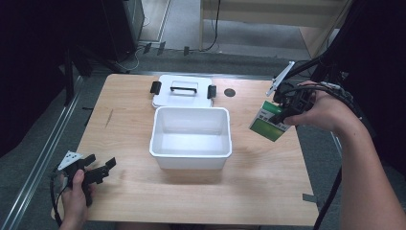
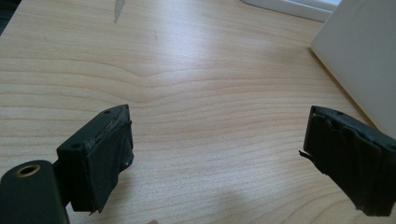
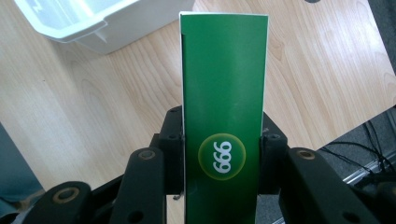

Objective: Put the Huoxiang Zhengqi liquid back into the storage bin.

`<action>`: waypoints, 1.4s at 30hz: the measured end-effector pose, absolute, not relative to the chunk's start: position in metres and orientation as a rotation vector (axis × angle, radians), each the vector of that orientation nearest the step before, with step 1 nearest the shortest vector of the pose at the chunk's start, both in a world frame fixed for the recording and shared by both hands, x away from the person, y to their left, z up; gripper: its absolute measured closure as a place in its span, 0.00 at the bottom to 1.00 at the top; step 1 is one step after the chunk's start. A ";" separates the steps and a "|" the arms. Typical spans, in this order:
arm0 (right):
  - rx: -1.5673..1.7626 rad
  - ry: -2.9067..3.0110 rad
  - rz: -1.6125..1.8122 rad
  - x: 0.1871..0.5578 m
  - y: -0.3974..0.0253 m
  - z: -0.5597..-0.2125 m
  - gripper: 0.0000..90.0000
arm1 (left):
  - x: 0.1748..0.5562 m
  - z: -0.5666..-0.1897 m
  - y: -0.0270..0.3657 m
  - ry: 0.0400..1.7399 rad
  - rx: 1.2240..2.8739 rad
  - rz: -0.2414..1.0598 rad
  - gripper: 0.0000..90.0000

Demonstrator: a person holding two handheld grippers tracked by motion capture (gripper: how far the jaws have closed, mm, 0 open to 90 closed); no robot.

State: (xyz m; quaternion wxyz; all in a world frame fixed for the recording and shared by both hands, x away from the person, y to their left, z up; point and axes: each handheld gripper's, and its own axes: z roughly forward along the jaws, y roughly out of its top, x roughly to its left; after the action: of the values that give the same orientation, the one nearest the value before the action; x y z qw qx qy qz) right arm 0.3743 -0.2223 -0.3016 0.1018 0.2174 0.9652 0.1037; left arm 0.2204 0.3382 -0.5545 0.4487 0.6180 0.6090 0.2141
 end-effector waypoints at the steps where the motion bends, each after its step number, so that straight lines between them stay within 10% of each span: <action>1: 0.630 2.853 0.307 0.374 -0.221 -0.301 0.71 | 0.220 -0.554 0.338 1.507 1.529 0.530 0.10; 42: 0.268 2.948 0.320 0.367 -0.144 -0.255 0.71 | 0.221 -0.555 0.340 1.514 1.521 0.509 0.10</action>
State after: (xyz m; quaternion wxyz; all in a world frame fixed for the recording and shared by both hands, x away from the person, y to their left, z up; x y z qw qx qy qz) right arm 0.3667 -0.1438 -0.2546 0.0822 0.0898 0.9868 0.1070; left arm 0.2213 0.3399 -0.5549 0.4512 0.6155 0.6126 0.2060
